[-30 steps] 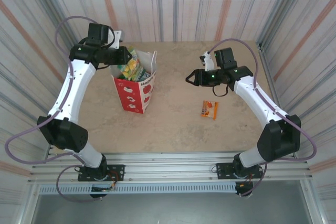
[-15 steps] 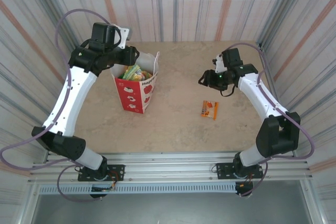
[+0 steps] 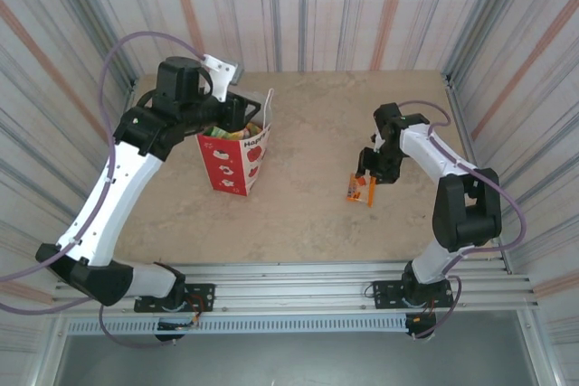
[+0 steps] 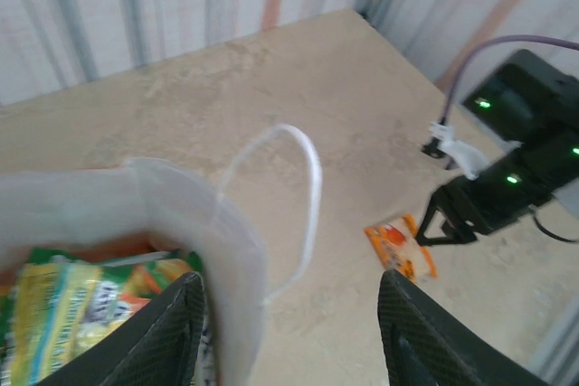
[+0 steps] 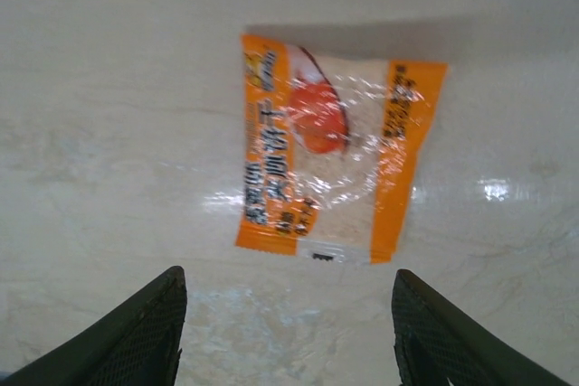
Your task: Place the snacks into the paper bag
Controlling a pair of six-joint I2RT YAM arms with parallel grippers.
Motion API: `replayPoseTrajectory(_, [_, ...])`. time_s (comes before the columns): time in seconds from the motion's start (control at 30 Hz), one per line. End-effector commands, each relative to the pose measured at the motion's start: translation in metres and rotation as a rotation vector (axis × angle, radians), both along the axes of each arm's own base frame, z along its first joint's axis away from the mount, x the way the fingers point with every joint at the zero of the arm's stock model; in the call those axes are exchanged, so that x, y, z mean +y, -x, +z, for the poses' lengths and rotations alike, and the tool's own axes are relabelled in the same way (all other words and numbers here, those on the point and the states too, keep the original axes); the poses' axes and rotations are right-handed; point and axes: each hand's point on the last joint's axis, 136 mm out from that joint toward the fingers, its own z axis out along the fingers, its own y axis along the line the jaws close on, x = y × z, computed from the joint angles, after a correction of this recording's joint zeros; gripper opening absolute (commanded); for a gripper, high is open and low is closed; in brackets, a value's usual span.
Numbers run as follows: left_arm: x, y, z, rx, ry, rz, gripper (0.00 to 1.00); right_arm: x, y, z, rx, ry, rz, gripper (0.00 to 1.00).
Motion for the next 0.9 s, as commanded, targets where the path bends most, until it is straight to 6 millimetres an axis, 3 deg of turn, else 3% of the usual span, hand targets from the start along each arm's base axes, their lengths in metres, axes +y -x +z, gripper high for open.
replayPoseTrajectory(0.0, [-0.017, 0.019, 0.01, -0.042, 0.056, -0.125, 0.55, -0.008, 0.005, -0.015, 0.038, -0.014, -0.019, 0.58])
replayPoseTrajectory(0.5, [-0.021, 0.036, 0.002, -0.037, 0.079, -0.157, 0.52, -0.019, -0.011, -0.067, 0.063, -0.052, -0.057, 0.42])
replayPoseTrajectory(0.67, [-0.021, 0.036, 0.0, -0.035, 0.072, -0.152, 0.52, -0.018, -0.009, -0.079, 0.074, -0.054, -0.057, 0.28])
replayPoseTrajectory(0.87, [-0.022, 0.036, 0.0, -0.033, 0.069, -0.156, 0.51, -0.018, -0.007, -0.073, 0.04, -0.05, -0.05, 0.14])
